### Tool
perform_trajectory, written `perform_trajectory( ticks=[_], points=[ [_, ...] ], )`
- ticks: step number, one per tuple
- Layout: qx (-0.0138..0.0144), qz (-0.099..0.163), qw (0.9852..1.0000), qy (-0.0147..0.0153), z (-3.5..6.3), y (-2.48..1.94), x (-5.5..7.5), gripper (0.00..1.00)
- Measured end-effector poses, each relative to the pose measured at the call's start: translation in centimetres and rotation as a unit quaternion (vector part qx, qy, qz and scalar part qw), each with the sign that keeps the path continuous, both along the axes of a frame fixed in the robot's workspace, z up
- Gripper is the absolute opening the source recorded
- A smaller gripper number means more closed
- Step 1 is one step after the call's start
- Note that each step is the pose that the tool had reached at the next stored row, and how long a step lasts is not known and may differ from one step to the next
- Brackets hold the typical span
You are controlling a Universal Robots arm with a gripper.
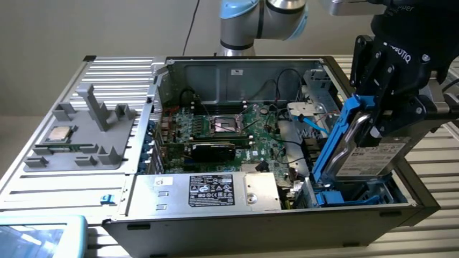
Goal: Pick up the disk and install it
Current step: 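Insert the disk into the insertion slot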
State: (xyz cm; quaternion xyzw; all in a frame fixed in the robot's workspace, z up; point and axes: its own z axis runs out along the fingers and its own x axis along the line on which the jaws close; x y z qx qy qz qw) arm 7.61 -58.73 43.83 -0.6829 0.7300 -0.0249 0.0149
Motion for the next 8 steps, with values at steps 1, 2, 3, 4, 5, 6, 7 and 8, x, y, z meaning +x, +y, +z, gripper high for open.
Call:
perform_trajectory(
  ticks=[1,2,3,4,5,6,7,8],
  points=[
    [-0.0004,0.000,1.0000,0.0000,-0.02,0.09,0.00,0.37],
    [-0.0004,0.001,1.0000,0.0000,-0.03,0.10,0.00,0.37],
    [-0.0003,0.002,1.0000,0.0000,-0.06,0.11,0.00,0.37],
    [-0.0003,0.002,1.0000,0.0000,-0.07,0.14,-0.01,0.37],
    [-0.0004,0.003,1.0000,0.0000,-0.08,0.16,-0.01,0.37],
    [-0.0004,0.003,1.0000,0.0000,-0.08,0.19,-0.01,0.37],
    [-0.0005,0.003,1.0000,0.0000,-0.08,0.20,-0.01,0.37],
    [-0.0004,0.003,1.0000,0.0000,-0.08,0.20,-0.01,0.37]
  ],
)
